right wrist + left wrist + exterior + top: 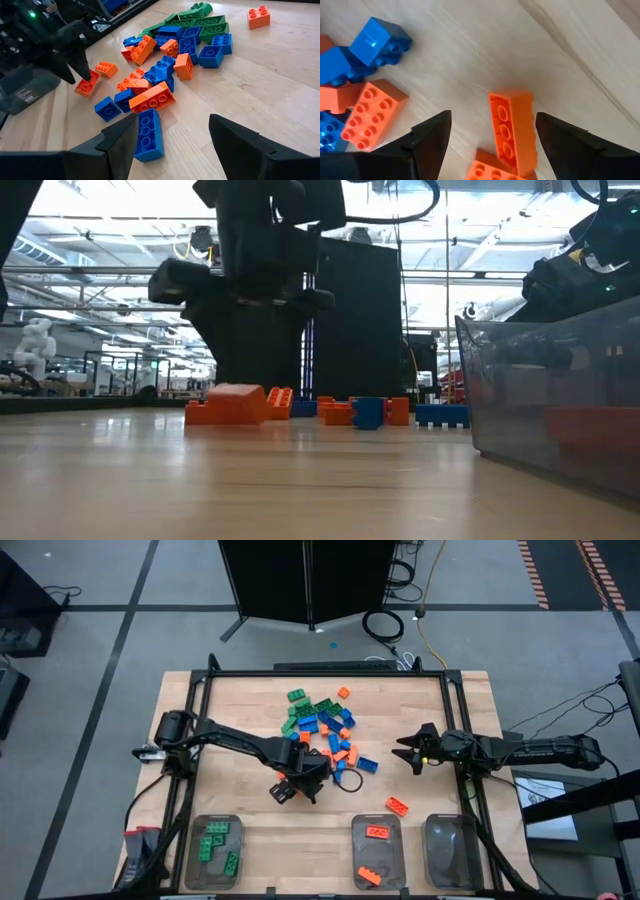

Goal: Sort blocks
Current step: Put the orange game piece into the center black bin

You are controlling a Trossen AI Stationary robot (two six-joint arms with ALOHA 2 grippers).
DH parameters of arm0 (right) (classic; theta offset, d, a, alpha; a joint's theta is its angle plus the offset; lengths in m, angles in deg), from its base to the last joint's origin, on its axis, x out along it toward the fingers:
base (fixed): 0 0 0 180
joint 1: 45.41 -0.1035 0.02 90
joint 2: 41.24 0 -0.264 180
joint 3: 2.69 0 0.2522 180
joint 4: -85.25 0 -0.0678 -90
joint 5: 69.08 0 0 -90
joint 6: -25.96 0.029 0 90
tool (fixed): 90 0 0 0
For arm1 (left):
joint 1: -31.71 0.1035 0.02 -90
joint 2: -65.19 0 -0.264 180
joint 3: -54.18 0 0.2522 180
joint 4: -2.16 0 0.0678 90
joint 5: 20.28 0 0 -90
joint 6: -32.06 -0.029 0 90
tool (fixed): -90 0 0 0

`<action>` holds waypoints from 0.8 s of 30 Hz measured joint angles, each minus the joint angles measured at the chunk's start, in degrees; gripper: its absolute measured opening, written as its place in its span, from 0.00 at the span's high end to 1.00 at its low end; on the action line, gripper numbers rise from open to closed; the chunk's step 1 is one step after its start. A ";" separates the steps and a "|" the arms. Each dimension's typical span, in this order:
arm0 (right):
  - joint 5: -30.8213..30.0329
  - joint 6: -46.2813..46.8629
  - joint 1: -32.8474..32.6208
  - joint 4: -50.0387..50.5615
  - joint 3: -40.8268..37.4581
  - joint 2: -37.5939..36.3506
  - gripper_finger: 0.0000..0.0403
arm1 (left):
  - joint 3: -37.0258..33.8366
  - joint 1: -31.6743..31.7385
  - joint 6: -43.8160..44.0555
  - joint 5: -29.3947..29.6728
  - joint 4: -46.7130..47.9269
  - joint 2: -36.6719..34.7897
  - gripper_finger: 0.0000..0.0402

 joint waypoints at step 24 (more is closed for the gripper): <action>-0.11 1.20 0.02 0.00 0.00 0.00 0.41 | -0.05 -1.43 10.73 -7.38 5.83 -0.08 0.27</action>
